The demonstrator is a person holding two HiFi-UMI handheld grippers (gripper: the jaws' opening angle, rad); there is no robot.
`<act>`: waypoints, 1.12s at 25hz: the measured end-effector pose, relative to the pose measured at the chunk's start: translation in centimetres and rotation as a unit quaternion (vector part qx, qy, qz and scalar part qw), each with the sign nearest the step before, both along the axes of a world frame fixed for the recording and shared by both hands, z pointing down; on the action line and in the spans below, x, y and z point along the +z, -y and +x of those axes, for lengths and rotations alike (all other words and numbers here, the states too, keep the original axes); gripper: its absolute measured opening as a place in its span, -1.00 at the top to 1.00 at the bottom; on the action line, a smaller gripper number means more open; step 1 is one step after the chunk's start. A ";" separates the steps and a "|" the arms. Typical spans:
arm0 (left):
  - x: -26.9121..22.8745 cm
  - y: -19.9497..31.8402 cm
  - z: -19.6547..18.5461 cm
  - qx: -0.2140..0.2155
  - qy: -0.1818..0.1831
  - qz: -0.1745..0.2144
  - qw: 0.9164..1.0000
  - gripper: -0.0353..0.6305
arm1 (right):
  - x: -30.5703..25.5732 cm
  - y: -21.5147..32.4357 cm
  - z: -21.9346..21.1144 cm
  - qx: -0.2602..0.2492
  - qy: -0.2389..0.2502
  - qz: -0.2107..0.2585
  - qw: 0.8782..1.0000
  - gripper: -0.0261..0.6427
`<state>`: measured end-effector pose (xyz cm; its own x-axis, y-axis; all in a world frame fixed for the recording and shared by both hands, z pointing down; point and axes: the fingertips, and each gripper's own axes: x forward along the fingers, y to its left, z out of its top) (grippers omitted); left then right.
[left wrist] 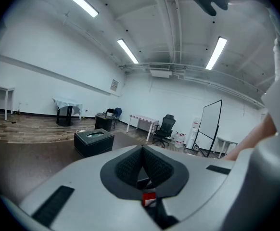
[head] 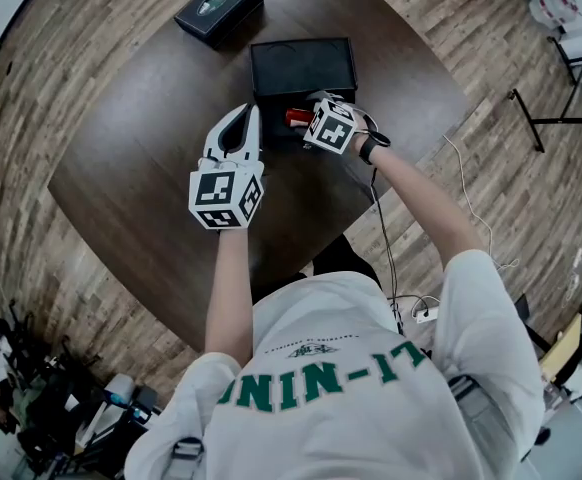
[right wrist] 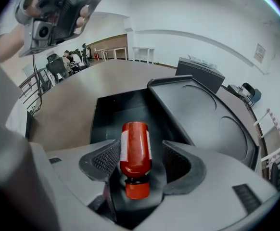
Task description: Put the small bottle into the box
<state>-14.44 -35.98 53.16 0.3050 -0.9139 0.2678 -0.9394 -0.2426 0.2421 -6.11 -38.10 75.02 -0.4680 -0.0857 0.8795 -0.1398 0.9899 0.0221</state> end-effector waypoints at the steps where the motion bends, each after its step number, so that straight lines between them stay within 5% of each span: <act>1: -0.1 -0.1 0.1 0.001 -0.002 0.000 1.000 0.86 | -0.2 0.1 0.1 0.006 0.001 0.001 1.000 0.05; 5: -0.6 -0.4 0.6 0.005 -0.006 0.001 1.000 0.86 | -1.4 0.4 0.7 0.036 0.011 -0.003 0.999 -0.18; 16: -2.6 -1.9 2.4 0.023 -0.001 0.015 1.000 0.85 | -7.3 0.6 2.7 0.115 0.082 0.021 0.990 -0.11; 22: -4.2 -2.4 3.3 0.027 0.003 0.028 0.999 0.86 | -12.3 1.1 4.7 0.185 0.144 0.056 0.970 0.00; 28: -6.4 -2.4 3.6 0.022 0.019 0.040 0.999 0.86 | -19.4 1.6 6.8 0.259 0.217 0.110 0.935 0.27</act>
<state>-10.85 -33.54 46.75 0.3357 -0.9193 0.2057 -0.9357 -0.3002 0.1852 0.69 -39.70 55.65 -0.6218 -0.5570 0.5506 -0.6429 0.7645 0.0473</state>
